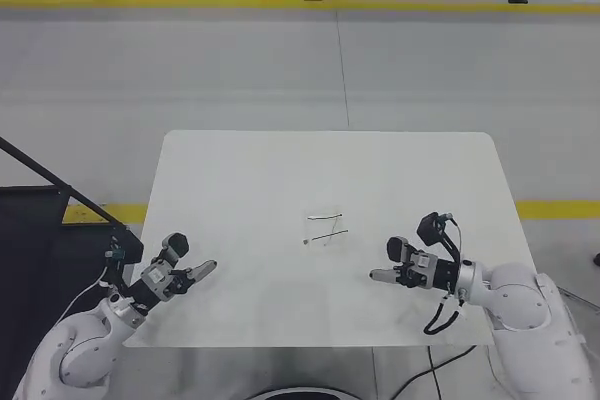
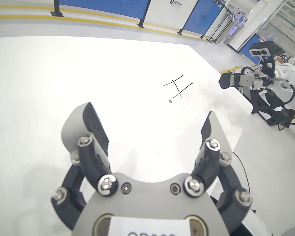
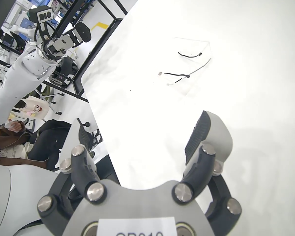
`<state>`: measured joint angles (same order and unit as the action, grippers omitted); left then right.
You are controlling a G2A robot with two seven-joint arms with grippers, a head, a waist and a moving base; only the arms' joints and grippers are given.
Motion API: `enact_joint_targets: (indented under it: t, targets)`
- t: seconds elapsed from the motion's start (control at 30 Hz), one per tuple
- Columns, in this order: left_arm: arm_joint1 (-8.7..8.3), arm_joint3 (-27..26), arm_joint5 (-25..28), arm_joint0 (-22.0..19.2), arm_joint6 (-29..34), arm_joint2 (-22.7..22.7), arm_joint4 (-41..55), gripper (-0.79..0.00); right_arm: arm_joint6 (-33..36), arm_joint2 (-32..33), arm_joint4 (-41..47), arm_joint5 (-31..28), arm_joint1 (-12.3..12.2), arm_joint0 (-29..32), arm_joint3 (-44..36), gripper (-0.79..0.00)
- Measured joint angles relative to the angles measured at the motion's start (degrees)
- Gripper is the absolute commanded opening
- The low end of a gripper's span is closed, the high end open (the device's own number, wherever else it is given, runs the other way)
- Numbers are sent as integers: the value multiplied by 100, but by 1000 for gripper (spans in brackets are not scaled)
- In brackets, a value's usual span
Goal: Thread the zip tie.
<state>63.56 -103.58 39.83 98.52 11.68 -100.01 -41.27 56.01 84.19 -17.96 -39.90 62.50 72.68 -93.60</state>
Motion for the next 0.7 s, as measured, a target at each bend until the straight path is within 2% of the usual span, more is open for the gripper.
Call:
enact_joint_targets:
  t: [0.27,0.37,0.53,0.7]
  targets:
    - [3,-20,-7,-18,34,69,45,0,-123,-39,-106,10,3,16,-51,0]
    - [10,-61,-68,-87,90,215,232,0,-390,-245,-47,300,33,-87,27,0]
    - [4,-89,-30,-87,148,252,587,0,144,-659,838,1026,70,-777,640,0]
    - [2,-84,-24,-85,154,244,606,0,573,-1000,1360,1382,117,-1458,1423,0]
